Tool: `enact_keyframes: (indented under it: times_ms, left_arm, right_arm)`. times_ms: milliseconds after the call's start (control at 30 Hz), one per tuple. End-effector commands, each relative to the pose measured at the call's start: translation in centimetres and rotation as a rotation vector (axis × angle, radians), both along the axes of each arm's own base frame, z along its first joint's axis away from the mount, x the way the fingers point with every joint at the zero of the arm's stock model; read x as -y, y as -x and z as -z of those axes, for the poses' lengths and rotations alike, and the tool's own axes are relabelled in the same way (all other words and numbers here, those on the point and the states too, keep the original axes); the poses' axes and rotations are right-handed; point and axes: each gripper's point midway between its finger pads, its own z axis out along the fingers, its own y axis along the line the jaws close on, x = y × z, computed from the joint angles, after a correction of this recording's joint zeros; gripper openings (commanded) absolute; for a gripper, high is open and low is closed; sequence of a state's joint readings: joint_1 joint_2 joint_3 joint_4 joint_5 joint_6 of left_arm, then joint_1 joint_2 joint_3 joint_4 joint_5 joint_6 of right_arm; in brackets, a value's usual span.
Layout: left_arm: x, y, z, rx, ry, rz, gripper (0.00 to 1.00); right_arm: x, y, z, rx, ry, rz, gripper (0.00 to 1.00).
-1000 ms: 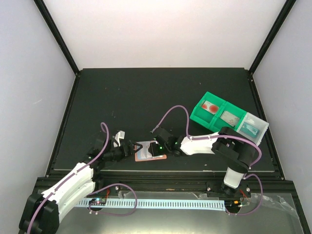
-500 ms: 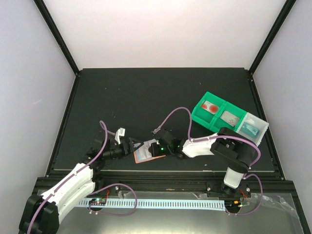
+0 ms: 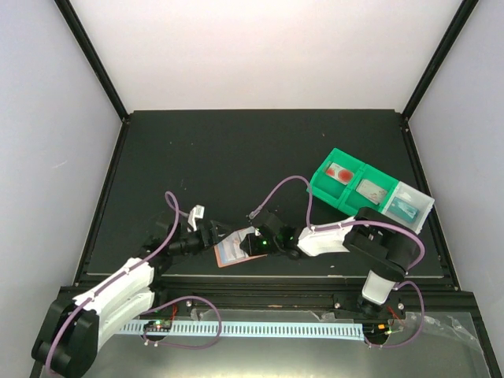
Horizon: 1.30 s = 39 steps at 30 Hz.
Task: Take the credit cards out of the card holder
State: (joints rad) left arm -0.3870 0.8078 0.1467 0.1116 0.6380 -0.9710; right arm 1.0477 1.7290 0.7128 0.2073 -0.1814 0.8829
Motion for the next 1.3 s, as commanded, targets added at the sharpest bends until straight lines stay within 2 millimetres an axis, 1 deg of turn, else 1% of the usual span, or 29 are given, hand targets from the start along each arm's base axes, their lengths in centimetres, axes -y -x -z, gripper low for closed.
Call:
enact_keyframes:
  times_ms: [0,167,367,500,633,767,833,867,1033,1167,1267]
  left_arm:
    - [0.1,-0.5,0.0,0.045,-0.014,0.011,0.99]
    - [-0.2,-1.0,0.7,0.047,-0.049,-0.006,0.99]
    - [-0.1,-1.7,1.1,0.054,-0.080,0.001,0.99]
    - [0.0,-2.3,1.0,0.060,-0.092,0.000,0.99]
    - [0.2,-2.7,-0.1,0.082,-0.105,0.016,0.99]
    - [-1.5,-3.2,-0.3,0.082,-0.215,-0.054,0.98]
    - [-2.0,-3.0,-0.6,0.085,-0.233,-0.069,0.99]
    - [-1.9,-2.7,-0.9,0.094,-0.220,-0.062,0.98]
    - [-0.5,-1.6,-2.2,0.113,-0.090,-0.013,0.99]
    - [0.1,-0.9,-1.9,0.102,-0.019,0.004,0.99]
    - [0.3,-0.6,-1.3,0.079,-0.011,0.015,0.99]
  right_arm:
    - [0.7,0.4,0.1,0.002,0.050,-0.020,0.16]
    - [0.6,1.1,1.4,-0.048,0.048,-0.031,0.12]
    - [0.9,1.2,1.6,-0.054,0.046,-0.014,0.04]
    - [1.3,1.2,1.8,-0.059,0.040,0.006,0.02]
    - [1.0,1.5,1.7,-0.076,0.004,0.012,0.02]
    - [1.0,1.5,1.8,-0.080,-0.003,0.016,0.02]
    - [0.9,1.6,1.7,-0.085,-0.014,0.018,0.02]
    - [0.8,1.6,1.7,-0.087,-0.020,0.019,0.02]
    - [0.8,1.7,1.8,-0.092,-0.029,0.020,0.01]
    - [0.8,1.7,1.9,-0.095,-0.028,0.022,0.01]
    - [0.8,1.8,2.0,-0.100,-0.033,0.022,0.02]
